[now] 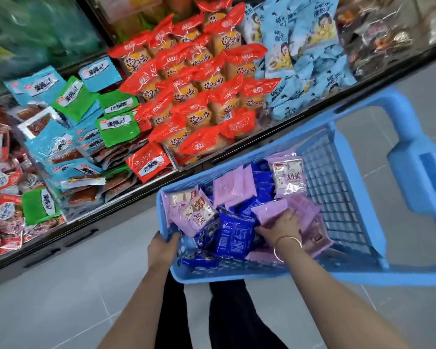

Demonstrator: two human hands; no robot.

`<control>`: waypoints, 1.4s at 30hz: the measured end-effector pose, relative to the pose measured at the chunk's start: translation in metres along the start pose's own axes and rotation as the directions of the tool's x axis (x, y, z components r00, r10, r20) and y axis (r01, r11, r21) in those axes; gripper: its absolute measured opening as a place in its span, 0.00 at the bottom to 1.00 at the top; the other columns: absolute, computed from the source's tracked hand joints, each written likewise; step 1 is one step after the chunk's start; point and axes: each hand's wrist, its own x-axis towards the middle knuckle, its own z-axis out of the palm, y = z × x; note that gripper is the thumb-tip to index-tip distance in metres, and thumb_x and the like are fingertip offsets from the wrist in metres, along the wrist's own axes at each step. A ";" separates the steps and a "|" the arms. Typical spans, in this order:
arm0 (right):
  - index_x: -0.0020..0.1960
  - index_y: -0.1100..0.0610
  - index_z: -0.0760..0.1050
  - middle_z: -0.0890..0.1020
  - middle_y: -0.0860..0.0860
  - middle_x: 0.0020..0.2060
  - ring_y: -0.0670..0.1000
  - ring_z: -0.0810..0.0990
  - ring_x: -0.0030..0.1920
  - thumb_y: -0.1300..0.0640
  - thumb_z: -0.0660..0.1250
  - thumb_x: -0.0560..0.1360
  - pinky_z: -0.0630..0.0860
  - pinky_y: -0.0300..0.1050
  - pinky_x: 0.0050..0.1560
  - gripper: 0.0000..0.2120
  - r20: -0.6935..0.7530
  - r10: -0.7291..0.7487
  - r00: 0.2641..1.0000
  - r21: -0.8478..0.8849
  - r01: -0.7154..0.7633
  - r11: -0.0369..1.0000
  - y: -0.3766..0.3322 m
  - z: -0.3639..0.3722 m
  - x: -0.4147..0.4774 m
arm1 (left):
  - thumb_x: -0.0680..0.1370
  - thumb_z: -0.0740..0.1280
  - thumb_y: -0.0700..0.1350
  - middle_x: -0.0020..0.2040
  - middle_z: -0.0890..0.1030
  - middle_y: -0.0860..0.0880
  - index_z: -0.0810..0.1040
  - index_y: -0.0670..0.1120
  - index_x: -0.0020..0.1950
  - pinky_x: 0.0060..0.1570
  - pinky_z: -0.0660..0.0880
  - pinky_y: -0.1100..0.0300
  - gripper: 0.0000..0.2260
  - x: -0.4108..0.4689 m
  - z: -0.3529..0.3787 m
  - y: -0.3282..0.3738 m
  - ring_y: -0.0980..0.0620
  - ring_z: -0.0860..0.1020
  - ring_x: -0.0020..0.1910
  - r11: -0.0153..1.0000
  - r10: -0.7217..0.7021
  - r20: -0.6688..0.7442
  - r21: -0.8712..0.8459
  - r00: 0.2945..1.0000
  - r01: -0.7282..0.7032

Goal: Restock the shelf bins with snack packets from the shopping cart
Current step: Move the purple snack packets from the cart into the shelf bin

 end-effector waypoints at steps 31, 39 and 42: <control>0.61 0.65 0.75 0.80 0.59 0.58 0.57 0.77 0.59 0.58 0.52 0.80 0.72 0.52 0.62 0.19 0.369 -0.432 0.823 0.911 -0.229 0.342 -0.067 -0.001 -0.095 | 0.72 0.67 0.65 0.56 0.74 0.60 0.75 0.57 0.58 0.62 0.68 0.56 0.19 -0.075 -0.030 0.071 0.56 0.73 0.58 0.969 0.219 0.566 -0.224 0.795 -0.107; 0.55 0.62 0.73 0.75 0.55 0.49 0.51 0.74 0.47 0.61 0.68 0.74 0.72 0.39 0.52 0.11 -0.093 -0.191 0.977 0.691 0.202 0.694 -0.086 -0.005 -0.043 | 0.79 0.65 0.43 0.48 0.86 0.51 0.77 0.48 0.58 0.42 0.81 0.58 0.08 -0.054 -0.068 0.028 0.50 0.84 0.46 0.886 0.212 0.462 -0.462 0.861 0.029; 0.53 0.65 0.71 0.73 0.58 0.49 0.54 0.74 0.47 0.59 0.71 0.71 0.72 0.46 0.50 0.15 -0.165 -0.095 0.982 0.593 0.176 0.786 -0.103 -0.001 -0.014 | 0.79 0.64 0.42 0.47 0.86 0.49 0.78 0.48 0.55 0.40 0.81 0.57 0.07 -0.047 -0.081 0.014 0.48 0.84 0.46 0.846 0.158 0.393 -0.526 0.906 0.081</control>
